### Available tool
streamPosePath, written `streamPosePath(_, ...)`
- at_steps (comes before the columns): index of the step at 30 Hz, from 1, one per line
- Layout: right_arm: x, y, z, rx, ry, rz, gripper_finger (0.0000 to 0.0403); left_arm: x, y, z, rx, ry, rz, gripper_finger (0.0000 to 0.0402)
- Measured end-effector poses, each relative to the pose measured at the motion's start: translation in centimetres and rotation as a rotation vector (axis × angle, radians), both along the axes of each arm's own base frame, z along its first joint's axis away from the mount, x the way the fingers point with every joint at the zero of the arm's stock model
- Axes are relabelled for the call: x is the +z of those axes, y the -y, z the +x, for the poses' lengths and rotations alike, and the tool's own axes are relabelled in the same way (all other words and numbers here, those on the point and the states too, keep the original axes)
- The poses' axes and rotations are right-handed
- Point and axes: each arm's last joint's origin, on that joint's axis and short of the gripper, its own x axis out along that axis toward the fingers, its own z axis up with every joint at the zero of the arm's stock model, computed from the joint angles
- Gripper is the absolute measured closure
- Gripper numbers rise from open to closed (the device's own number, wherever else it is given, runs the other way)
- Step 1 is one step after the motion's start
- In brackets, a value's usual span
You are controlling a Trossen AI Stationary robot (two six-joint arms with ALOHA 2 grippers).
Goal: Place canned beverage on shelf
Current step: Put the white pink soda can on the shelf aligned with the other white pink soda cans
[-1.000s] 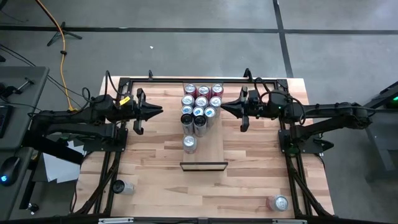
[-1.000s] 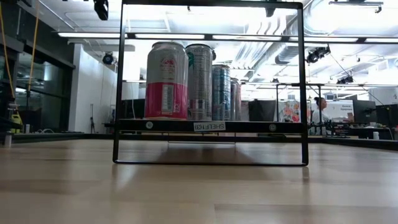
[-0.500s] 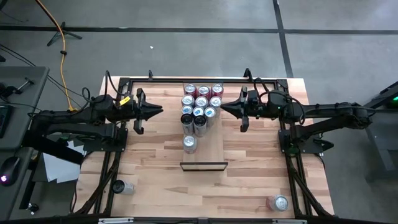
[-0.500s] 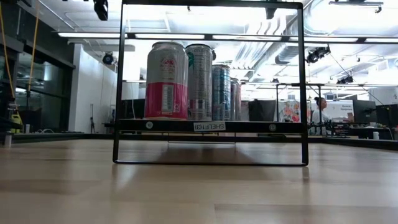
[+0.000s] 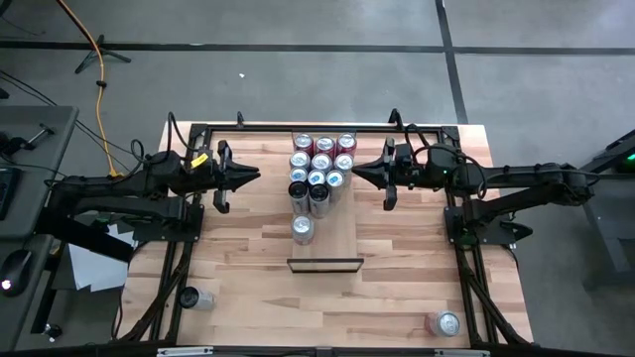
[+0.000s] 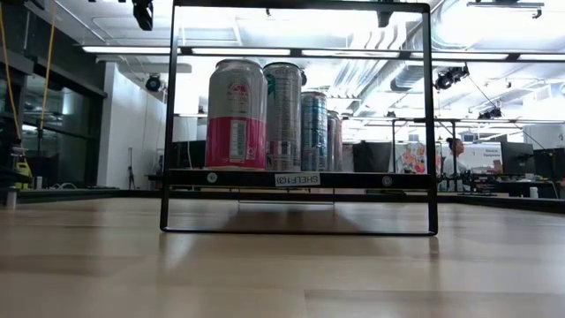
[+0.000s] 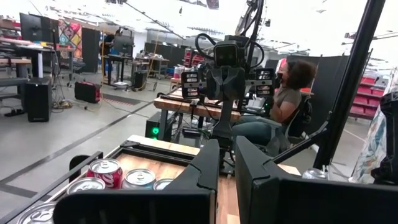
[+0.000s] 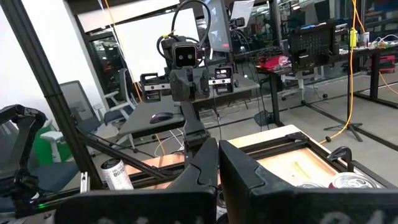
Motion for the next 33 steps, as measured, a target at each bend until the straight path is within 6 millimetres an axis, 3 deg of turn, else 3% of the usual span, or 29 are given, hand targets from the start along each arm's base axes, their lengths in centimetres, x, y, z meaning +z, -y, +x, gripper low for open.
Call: streamPosePath(33,-0.25,0.00,0.01,0.001,-0.025,0.021,0.0402,0.00,-0.01,0.00,0.004,0.000,-0.001,0.0402)
